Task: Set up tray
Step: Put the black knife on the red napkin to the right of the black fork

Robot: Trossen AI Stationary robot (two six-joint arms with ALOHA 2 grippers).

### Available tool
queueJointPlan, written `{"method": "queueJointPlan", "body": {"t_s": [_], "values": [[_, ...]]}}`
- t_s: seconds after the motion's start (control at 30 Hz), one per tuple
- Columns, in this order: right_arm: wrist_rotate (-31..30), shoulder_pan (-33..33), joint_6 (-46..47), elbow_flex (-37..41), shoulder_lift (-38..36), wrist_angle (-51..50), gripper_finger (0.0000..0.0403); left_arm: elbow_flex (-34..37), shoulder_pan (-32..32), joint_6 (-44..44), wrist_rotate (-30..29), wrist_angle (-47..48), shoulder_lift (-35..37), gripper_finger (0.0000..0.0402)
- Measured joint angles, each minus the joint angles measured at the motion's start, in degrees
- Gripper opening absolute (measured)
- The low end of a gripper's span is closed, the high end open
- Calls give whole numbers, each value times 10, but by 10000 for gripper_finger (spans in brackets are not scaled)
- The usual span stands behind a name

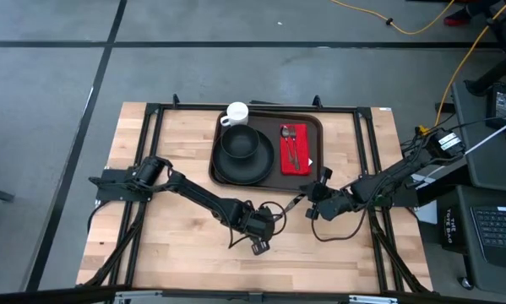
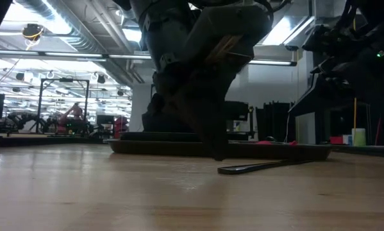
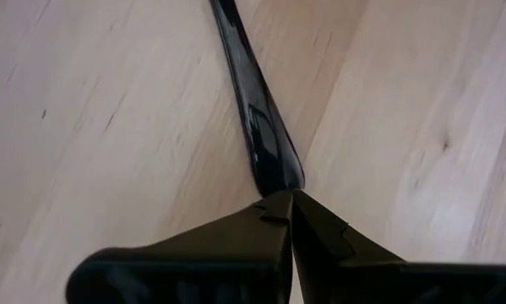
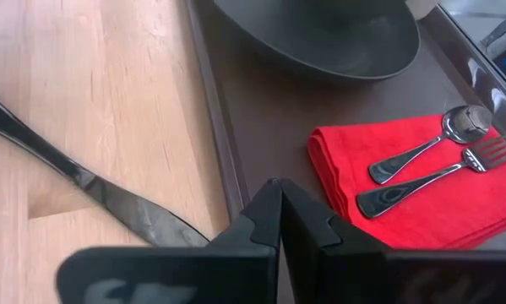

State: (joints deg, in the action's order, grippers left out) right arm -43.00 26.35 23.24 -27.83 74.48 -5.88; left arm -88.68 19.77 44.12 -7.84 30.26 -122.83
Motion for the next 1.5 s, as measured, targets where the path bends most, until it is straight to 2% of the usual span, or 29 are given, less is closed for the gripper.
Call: {"method": "queueJointPlan", "body": {"t_s": [0.47,1.33,1.5], "values": [[0,0,-6,0,0,0,12,0,0,-8,-17,0,0,3],[1,0,-10,0,0,0,12,0,0,1,0,15,-9,3],[1,0,-10,0,0,0,12,0,2,-26,-7,-37,-9,2]]}}
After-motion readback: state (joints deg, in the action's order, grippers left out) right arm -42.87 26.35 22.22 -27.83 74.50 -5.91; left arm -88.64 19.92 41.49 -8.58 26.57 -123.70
